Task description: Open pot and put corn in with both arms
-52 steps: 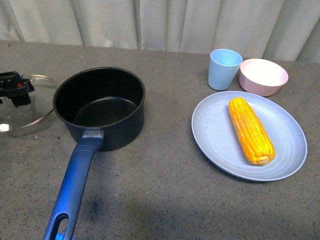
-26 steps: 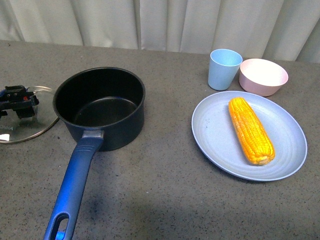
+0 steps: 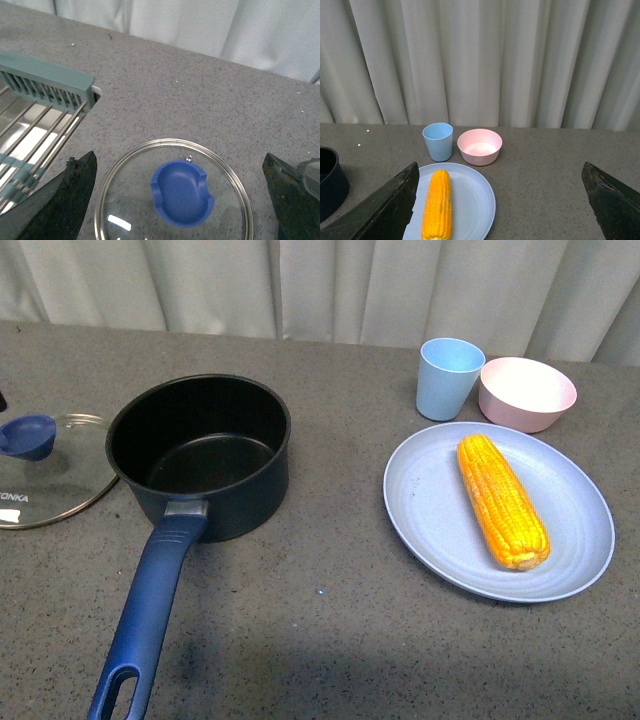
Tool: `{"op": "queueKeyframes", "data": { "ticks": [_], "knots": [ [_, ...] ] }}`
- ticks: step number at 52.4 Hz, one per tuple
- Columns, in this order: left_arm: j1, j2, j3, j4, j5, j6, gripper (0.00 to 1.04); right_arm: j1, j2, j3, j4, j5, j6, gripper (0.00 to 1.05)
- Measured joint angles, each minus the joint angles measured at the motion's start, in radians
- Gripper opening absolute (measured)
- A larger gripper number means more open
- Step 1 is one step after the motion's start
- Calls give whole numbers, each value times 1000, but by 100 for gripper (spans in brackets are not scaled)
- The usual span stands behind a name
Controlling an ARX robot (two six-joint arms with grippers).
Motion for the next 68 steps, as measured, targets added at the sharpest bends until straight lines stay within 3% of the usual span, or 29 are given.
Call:
{"op": "queueKeyframes", "data": {
  "ticks": [14, 31, 36, 39, 49, 56, 57, 61, 68],
  "knots": [
    [2, -401, -275, -138, 12, -5, 98, 0, 0, 0, 0, 0, 0, 95],
    [-1, -864, -410, -424, 18, -26, 98, 0, 0, 0, 0, 0, 0, 95],
    [4, -883, -468, -223, 161, 13, 82, 0, 0, 0, 0, 0, 0, 95],
    [-8, -912, -484, -193, 171, 26, 74, 0, 0, 0, 0, 0, 0, 95],
    [-51, -1061, -526, -280, 134, 41, 43, 0, 0, 0, 0, 0, 0, 95],
    [-91, -1207, -550, -402, 97, 48, 12, 0, 0, 0, 0, 0, 0, 95],
    [-115, -1233, -550, -425, 53, 48, 6, 0, 0, 0, 0, 0, 0, 95],
    [-176, -1310, -550, -488, 15, 49, 4, 0, 0, 0, 0, 0, 0, 95],
    [-183, -1432, -551, -600, 7, 49, 4, 0, 0, 0, 0, 0, 0, 95]
  ]
}}
